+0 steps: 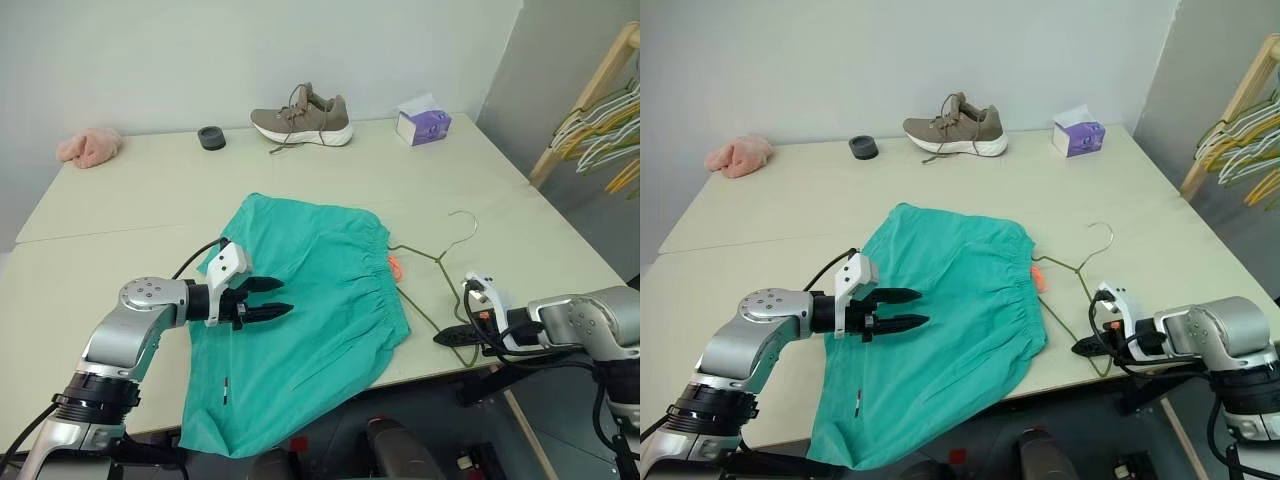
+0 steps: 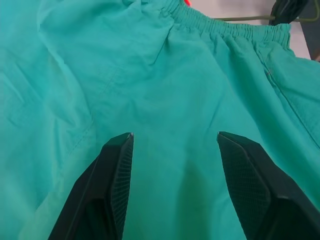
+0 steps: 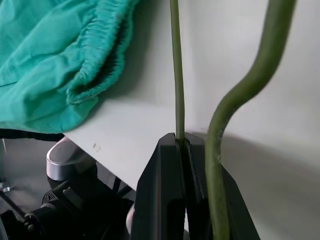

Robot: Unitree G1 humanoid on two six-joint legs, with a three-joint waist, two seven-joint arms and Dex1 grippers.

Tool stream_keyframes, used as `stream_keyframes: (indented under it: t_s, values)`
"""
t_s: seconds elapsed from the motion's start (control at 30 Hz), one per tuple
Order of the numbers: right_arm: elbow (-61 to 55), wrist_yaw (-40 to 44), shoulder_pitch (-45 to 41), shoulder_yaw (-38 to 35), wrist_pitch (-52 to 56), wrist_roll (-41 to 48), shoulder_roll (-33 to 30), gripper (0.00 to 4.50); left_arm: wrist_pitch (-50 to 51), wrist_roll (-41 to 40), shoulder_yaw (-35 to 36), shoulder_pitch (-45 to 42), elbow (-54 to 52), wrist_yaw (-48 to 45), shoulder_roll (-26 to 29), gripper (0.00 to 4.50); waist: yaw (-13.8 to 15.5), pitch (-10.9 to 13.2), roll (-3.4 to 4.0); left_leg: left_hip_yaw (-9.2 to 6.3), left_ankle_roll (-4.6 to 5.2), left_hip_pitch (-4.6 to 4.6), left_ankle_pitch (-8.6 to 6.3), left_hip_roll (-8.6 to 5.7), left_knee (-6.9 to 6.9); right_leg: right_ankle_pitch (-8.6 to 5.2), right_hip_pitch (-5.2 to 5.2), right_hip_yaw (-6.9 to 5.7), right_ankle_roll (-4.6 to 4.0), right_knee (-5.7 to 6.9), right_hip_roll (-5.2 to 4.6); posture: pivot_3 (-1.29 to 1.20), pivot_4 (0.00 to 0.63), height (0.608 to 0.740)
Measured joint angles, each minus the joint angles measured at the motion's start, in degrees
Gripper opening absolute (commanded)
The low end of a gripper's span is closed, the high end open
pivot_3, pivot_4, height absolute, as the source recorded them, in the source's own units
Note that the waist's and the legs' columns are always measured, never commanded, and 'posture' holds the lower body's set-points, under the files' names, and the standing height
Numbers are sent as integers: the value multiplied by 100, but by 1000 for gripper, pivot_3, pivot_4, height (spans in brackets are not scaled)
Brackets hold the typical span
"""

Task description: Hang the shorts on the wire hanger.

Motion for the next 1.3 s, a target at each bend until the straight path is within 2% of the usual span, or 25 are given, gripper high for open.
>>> stream_keyframes:
  t_s: [0.2, 0.33, 0.5, 0.57, 0.67, 0.77, 0.93, 1.03, 1.13, 1.3]
  values:
    - [805, -261, -602, -100, 328, 4, 883, 0, -74, -3, 8, 85, -49, 40, -20, 2813, -29, 0, 0, 0, 0, 8, 0, 7, 0, 2, 0, 4, -1, 10, 1, -168, 88, 740]
    - [1392, -742, -951, -663, 593, -38, 1637, 0, -103, -1, 10, 166, -57, 111, -21, 2813, 18, 0, 0, -5, 0, -3, 0, 8, -4, 3, -8, -1, -3, 8, 1, -161, 87, 740]
    - [1760, -1767, -1165, -1784, 600, -330, 2772, 0, -127, 0, 16, 229, -60, 158, -33, 2813, 74, -1, 1, 1, 0, -7, 0, 3, -2, 17, -8, 0, -23, 5, -22, -157, 85, 740]
    - [1762, -2083, -1231, -2209, 567, -441, 3061, 0, -139, -1, 16, 238, -67, 185, -50, 2813, 86, -1, 0, 3, 0, -7, 0, 3, -1, 20, -8, 0, -21, 6, -23, -160, 85, 740]
    - [1590, -2220, -1201, -2380, 435, -431, 3326, 0, -192, -8, 16, 269, -70, 243, -109, 2813, 105, 0, 2, 2, 0, -8, 0, 4, -2, 20, -12, -1, -21, 8, -23, -164, 84, 740]
    - [890, -1960, -977, -1859, -61, -398, 3077, 0, -210, -18, 70, 265, -68, 342, -220, 2813, 135, 0, 2, 1, 0, -11, 0, 3, -3, 19, -13, -3, -19, 4, -20, -168, 83, 740]
    - [-133, -1107, -593, 27, -1976, -1115, 1985, 0, -195, -130, 357, 100, 27, 646, -384, 2813, 145, 0, 1, 1, 0, -15, 0, -1, 1, 5, -15, -4, 6, 2, -19, -175, 79, 740]
    - [-298, -827, -566, 1130, -3445, -2016, 1515, 0, -482, 26, 534, -241, 282, 904, -371, 3606, 139, -1, 0, 0, 0, -11, 0, 1, 2, 7, -15, -6, 9, 6, -17, -170, 76, 740]
    - [-292, -702, -544, 1655, -4205, -2553, 1290, 0, -576, -15, 759, -619, 310, 1001, -335, 4479, 142, -1, 0, -1, -1, -14, 1, 2, 2, 7, -16, -7, 8, 6, -15, -164, 75, 740]
    - [-223, -513, -541, 2091, -4967, -3203, 1046, 0, -744, -60, 1180, -1530, 625, 913, 108, 4479, 149, -1, -1, 1, -1, -14, 0, 0, 1, 8, -16, -5, 7, 1, -16, -154, 72, 740]
